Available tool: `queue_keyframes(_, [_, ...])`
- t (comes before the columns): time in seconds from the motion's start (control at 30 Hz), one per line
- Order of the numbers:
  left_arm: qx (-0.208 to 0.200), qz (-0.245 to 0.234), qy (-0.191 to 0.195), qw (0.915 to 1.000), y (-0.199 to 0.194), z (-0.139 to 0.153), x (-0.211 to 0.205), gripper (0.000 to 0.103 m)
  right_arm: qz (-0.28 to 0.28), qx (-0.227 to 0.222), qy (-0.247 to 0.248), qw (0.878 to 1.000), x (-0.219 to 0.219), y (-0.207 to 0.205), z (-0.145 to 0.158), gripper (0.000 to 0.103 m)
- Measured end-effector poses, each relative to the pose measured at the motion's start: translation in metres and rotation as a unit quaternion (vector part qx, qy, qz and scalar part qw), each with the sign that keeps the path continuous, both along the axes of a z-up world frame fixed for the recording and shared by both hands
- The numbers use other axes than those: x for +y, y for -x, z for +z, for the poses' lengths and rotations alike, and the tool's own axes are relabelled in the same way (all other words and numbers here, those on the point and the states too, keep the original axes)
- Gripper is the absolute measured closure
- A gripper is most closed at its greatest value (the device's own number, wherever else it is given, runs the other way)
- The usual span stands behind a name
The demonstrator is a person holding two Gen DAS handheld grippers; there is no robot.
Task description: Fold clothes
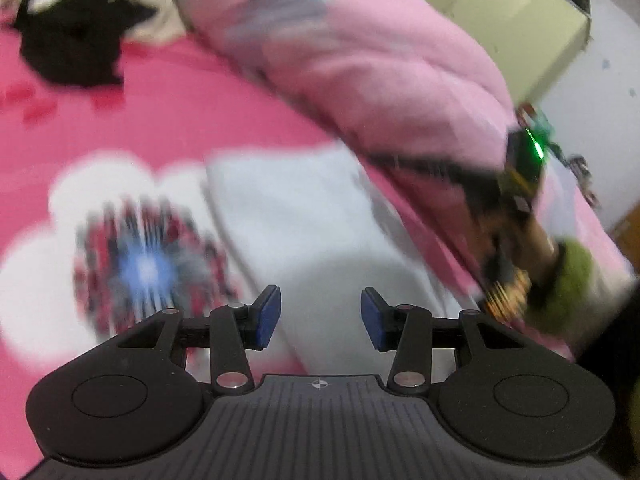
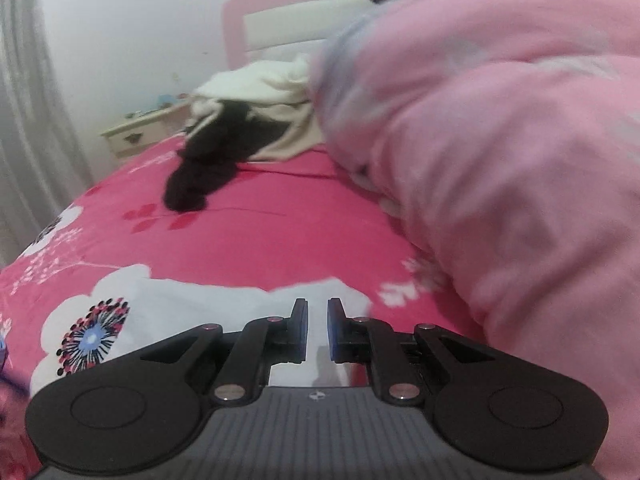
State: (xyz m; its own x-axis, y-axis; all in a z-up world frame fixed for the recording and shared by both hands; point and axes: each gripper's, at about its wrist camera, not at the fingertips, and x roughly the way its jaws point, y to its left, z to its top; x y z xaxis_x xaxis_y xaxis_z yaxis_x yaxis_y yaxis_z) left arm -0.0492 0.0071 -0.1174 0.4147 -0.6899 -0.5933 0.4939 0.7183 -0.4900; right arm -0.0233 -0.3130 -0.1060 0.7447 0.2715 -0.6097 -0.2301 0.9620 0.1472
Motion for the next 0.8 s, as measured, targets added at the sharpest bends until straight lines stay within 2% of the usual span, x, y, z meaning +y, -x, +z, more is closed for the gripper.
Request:
queue_keyframes(0.07, [-0.028, 0.012, 0.004, 0.9995, -0.024, -0.003, -0.016, 0.059, 0.006, 0.004, -0.003, 1.0, 0.004, -0.011, -0.006, 0.092])
queue_keyframes(0.13, [-0.037, 0.032, -0.005, 0.9988, -0.042, -0.016, -0.037, 0.059, -0.003, 0.01, -0.005, 1.0, 0.003, -0.02, -0.016, 0.092])
queue_keyframes(0.27, [-0.042, 0.065, -0.061, 0.9952, -0.057, -0.046, -0.042, 0.061, -0.026, 0.024, -0.006, 0.999, -0.004, -0.034, -0.039, 0.093])
queue_keyframes(0.33, [-0.043, 0.065, -0.055, 0.9954, -0.052, -0.051, -0.034, 0.06, -0.037, 0.028, -0.009, 0.999, -0.008, -0.039, -0.047, 0.1])
queue_keyframes(0.4, [-0.043, 0.066, -0.055, 0.9954, -0.052, -0.051, -0.03, 0.06, -0.047, 0.024, -0.017, 0.998, -0.012, -0.037, -0.046, 0.101])
queue_keyframes(0.5, [-0.039, 0.068, -0.052, 0.9956, -0.057, -0.054, -0.026, 0.06, -0.037, 0.003, -0.033, 0.999, -0.012, -0.031, -0.034, 0.095])
queue_keyframes(0.6, [-0.026, 0.079, -0.04, 0.9957, -0.059, -0.055, -0.019, 0.06, -0.038, 0.019, -0.032, 0.999, -0.009, -0.043, -0.039, 0.095])
queue_keyframes(0.63, [-0.025, 0.081, -0.038, 0.9956, -0.059, -0.053, -0.018, 0.06, -0.049, 0.032, -0.018, 0.998, -0.01, -0.05, -0.046, 0.101])
queue_keyframes(0.7, [-0.023, 0.086, -0.034, 0.9954, -0.058, -0.05, -0.014, 0.059, -0.08, 0.029, -0.01, 0.996, -0.014, -0.05, -0.046, 0.092])
queue_keyframes(0.8, [-0.021, 0.093, -0.027, 0.995, -0.056, -0.044, -0.009, 0.058, -0.105, 0.004, -0.004, 0.994, -0.016, -0.037, -0.034, 0.091])
